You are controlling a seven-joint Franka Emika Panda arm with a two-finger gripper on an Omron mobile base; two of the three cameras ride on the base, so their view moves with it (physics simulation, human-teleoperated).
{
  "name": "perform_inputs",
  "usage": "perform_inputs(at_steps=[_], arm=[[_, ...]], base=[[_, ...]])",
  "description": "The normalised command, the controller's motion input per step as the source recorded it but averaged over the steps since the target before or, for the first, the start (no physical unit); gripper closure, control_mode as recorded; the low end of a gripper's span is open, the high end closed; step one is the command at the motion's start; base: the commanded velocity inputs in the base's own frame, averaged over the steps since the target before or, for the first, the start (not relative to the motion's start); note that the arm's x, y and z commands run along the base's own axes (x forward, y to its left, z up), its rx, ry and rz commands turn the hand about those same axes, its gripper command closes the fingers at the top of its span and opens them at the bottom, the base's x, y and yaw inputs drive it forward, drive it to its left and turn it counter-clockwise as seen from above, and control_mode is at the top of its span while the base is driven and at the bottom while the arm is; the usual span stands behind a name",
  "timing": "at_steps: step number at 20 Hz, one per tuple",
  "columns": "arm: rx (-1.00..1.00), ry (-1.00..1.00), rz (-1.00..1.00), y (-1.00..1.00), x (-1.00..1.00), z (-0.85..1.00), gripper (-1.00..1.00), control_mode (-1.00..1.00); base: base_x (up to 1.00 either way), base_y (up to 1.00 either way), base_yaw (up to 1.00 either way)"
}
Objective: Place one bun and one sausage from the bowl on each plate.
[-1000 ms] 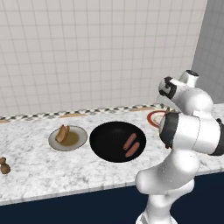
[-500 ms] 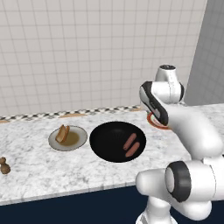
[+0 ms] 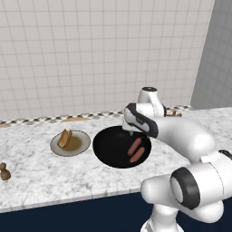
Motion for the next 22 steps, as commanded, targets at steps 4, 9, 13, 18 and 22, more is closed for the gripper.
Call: perform_inputs(at_steps=[4, 9, 13, 18, 22], arm=[[-0.10, 0.00, 0.00, 0.03, 0.50, -0.42, -1.00, -1.00], [-0.01, -0.03, 0.00, -0.09, 0.43, -0.59, -1.00, -1.00], [0.00, -0.08, 0.00, 0.00, 0.43, -0.51, -1.00, -1.00], [-0.01, 0.00, 0.00, 0.00, 0.08, -0.34, -1.00, -1.00], [-0.01, 0.00, 0.00, 0.28, 0.20, -0.12, -1.00, -1.00]], base=[[0.00, 0.00, 0.00], [0.00, 0.00, 0.00], [0.00, 0.00, 0.00], [0.00, 0.00, 0.00], [0.00, 0.00, 0.00]])
